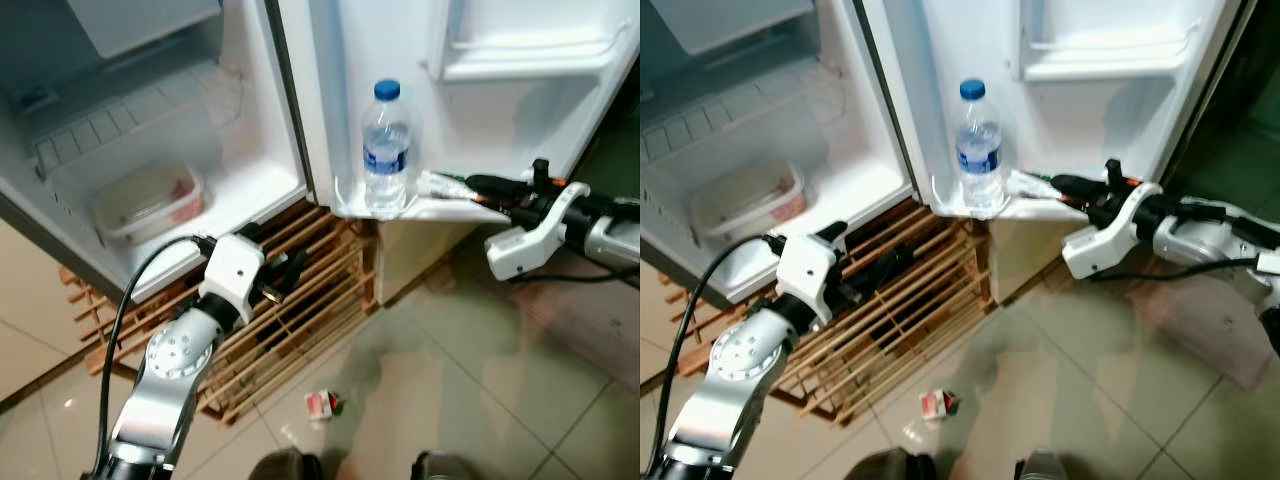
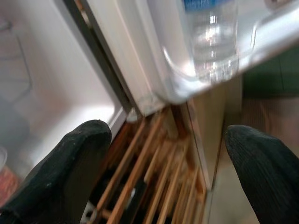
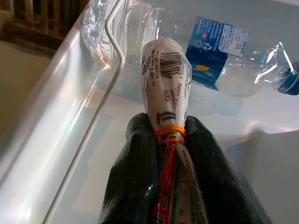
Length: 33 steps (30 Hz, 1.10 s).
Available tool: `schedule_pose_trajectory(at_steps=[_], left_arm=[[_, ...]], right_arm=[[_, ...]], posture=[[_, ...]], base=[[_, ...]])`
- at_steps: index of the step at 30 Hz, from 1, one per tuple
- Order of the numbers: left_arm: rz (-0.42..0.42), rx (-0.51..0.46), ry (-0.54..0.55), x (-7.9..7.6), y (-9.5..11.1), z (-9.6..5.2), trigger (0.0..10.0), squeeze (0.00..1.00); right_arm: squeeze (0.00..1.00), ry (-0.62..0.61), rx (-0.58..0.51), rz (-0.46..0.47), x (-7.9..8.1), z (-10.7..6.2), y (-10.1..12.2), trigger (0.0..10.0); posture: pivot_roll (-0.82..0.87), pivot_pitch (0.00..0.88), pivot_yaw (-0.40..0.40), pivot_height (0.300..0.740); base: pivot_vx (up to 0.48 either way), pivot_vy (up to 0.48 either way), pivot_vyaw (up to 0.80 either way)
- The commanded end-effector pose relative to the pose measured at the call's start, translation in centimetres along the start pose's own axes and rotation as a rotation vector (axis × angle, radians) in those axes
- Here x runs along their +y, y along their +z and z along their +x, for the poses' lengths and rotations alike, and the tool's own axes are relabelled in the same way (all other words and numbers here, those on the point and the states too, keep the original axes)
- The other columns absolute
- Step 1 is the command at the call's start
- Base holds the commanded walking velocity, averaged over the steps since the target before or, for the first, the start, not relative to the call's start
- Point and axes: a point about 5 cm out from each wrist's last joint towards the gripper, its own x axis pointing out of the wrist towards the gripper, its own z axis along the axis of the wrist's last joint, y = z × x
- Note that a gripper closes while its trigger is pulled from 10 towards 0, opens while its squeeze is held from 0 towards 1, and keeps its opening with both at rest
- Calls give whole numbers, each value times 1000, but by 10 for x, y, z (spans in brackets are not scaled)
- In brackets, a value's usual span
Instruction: Restocking fridge
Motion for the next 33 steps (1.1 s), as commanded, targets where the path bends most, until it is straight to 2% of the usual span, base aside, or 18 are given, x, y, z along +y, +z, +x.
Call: schedule_pose_trajectory(at_steps=[1, 9, 13, 14, 16, 17, 18, 19, 20, 21, 22, 23, 24, 25, 27, 29, 33], left_arm=[[8, 16, 3, 6, 1, -6, 10000, 0], [17, 40, -19, 9, 3, -10, 10000, 0], [13, 41, -20, 8, 4, -9, 10000, 0], [5, 38, -16, 7, 4, -7, 10000, 0], [-4, 32, -13, 4, 5, -4, 10000, 0], [-11, 26, -10, 3, 6, -2, 10000, 0], [-18, 21, -7, 2, 6, 0, 10000, 0], [-18, 21, -7, 2, 6, 0, 10000, 0], [-27, 13, -1, 0, 6, 4, 10000, 0], [-34, 7, 1, -2, 6, 6, 10000, 0], [-34, 7, 1, -2, 6, 6, 10000, 0], [-40, 0, 3, -3, 7, 8, 10000, 0], [-54, -11, 1, -7, 7, 14, 10000, 0], [-54, -11, 1, -7, 7, 14, 10000, 0], [-59, -21, -1, -9, 8, 19, 10000, 0], [-67, -32, 4, -11, 9, 24, 10000, 0], [-73, -40, 14, -10, 9, 29, 10000, 0]], right_arm=[[0, -12, -18, -44, -7, 1, 0, 0], [0, -16, 7, -83, -7, 1, -8, 0], [0, -70, 30, -24, -14, 2, -10, 0], [0, -143, 66, 91, -20, 2, -13, 0], [0, -184, 79, 173, -26, 2, -15, 0], [0, -240, 88, 278, -34, 1, -15, 0], [0, -307, 92, 467, -42, 1, -16, 0], [0, -307, 92, 467, -42, 1, -16, 0], [0, -354, 86, 715, -49, 1, -17, 0], [0, -373, 73, 845, -52, 1, -17, 0], [0, -373, 73, 845, -52, 1, -17, 0], [0, -388, 52, 983, -55, 1, -18, 0], [0, -384, -3, 1215, -56, 2, -17, 0], [0, -384, -3, 1215, -56, 2, -17, 0], [0, -410, -59, 1406, -57, 4, -16, 0], [0, -402, -100, 1575, -51, 5, -14, 0], [0, -412, -140, 1822, -41, 7, -18, 0]], posture=[[133, 187, 220, 740], [143, 203, 242, 740], [143, 203, 238, 740], [141, 200, 230, 740], [135, 192, 218, 740], [132, 187, 212, 740], [126, 178, 202, 740], [126, 178, 202, 740], [117, 164, 189, 740], [113, 161, 185, 740], [113, 161, 185, 740], [106, 151, 179, 740], [91, 134, 166, 740], [91, 134, 166, 740], [81, 120, 159, 740], [76, 105, 153, 740], [78, 92, 152, 740]], base=[[0, 0, 0], [0, 0, 0], [0, 0, 0], [0, 0, 0], [0, 0, 0], [0, 0, 0], [0, 0, 0], [0, 0, 0], [0, 0, 0], [0, 0, 0], [0, 0, 0], [0, 0, 0], [0, 0, 0], [0, 0, 0], [0, 0, 0], [0, 0, 0], [0, 0, 0]])
